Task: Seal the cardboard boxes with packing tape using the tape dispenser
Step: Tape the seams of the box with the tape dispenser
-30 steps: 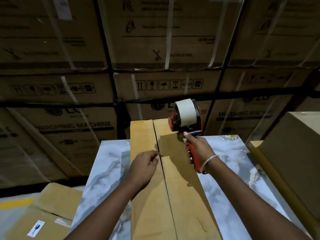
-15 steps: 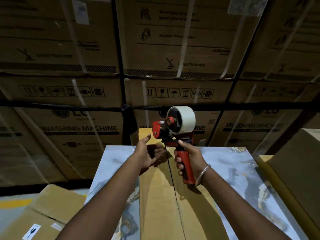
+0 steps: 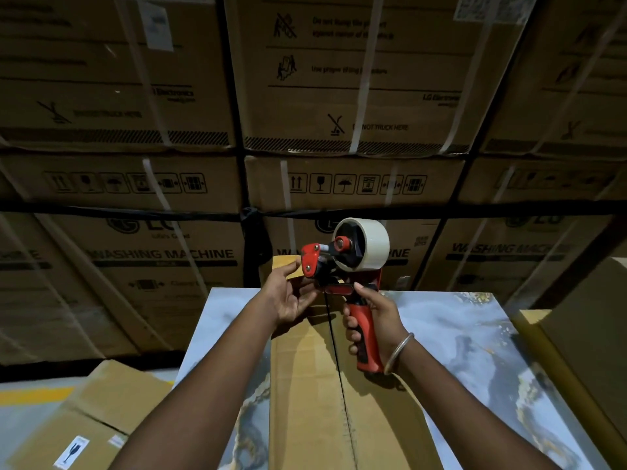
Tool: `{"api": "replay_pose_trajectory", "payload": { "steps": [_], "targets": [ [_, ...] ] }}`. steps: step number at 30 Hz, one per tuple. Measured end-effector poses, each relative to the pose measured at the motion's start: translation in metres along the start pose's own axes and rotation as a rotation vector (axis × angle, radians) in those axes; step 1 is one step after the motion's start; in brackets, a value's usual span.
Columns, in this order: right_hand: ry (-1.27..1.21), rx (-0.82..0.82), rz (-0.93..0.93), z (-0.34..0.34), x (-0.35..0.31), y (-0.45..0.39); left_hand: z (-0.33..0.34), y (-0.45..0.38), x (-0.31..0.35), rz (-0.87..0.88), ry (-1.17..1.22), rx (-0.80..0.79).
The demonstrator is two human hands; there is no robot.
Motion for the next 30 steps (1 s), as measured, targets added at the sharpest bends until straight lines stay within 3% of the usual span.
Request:
{"api": "replay_pose_trajectory", "payload": {
  "steps": [4,15,19,30],
  "targets": [
    [-0.001,0.012,0.012,-0.006,0.000,0.003,0.005,-0.004,0.006,0.029,-0.095,0.037],
    [-0.041,0.077,-0.004,-0.017,0.002,0.003,0.024,-0.020,0.023,-0.031,-0.339,-0.054],
    [-0.047,0.109,0.000,-0.015,0.004,0.001,0.029,-0.030,0.031,-0.016,-0.643,0.023],
    [0.008,0.212,-0.001,0.003,0.006,-0.009,0.049,-0.060,0.068,0.351,-1.012,0.177]
  ]
}}
Point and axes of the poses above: each hand's wrist, its own y-axis away from the middle knuckle, its own z-axis out of the palm, x = y × z, the point moved 4 cm from there along -y, towards the middle knuckle, and after that the axes turned 10 degrees about x, right-handed, at the moved point
